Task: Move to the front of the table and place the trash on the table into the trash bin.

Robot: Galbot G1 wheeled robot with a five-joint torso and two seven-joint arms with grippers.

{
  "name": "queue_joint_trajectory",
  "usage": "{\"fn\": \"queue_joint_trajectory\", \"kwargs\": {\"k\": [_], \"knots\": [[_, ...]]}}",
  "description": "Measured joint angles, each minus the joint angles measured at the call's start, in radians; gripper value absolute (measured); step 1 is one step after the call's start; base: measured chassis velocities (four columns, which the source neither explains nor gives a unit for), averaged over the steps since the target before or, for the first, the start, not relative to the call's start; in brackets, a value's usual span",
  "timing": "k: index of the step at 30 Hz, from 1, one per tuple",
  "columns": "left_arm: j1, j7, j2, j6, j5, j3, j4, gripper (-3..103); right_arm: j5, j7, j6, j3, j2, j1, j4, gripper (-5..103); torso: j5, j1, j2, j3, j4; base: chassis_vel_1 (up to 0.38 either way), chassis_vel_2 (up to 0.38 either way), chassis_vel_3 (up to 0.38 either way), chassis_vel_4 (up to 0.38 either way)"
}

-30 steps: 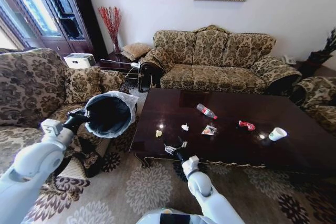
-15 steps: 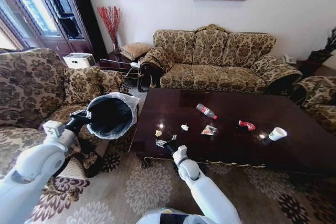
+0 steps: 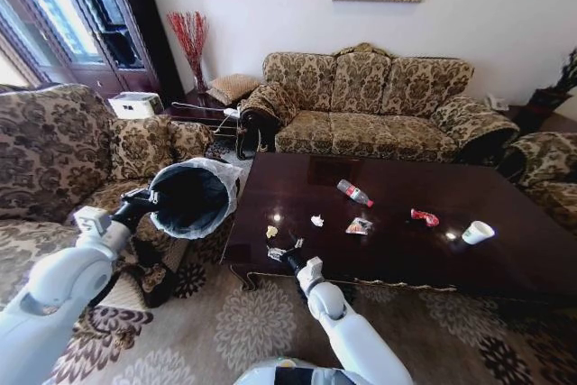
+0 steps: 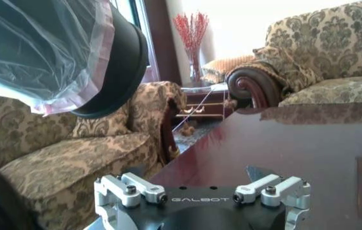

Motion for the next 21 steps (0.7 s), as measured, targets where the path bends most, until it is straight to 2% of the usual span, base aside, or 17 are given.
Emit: {"fn": "queue_joint_trajectory", "kwargs": {"k": [8, 14, 21], "knots": [[0.002, 0.002, -0.003, 0.0, 0.001, 0.003, -0.001, 0, -0.021, 0.006, -0.013, 0.0, 0.001, -0.019, -0.011, 100, -0.0001, 0.002, 0.0, 0.001, -0.0013, -0.105, 0.082, 0.077, -0.084], [0.005, 0.004, -0.006, 0.0, 0.001, 0.01, -0.008, 0, -0.044, -0.009, -0.012, -0.001, 0.032, 0.022, -0.101, 100, 0.0001, -0.001, 0.0, 0.0, 0.0006, 0.0, 0.0, 0.0, 0.0], [0.007, 0.006, -0.006, 0.0, 0.002, 0.014, -0.008, 0, -0.041, -0.024, -0.013, -0.004, 0.052, 0.054, -0.157, 100, -0.0002, 0.0, 0.0, 0.0, -0.0006, 0.0, 0.0, 0.0, 0.0]]}}
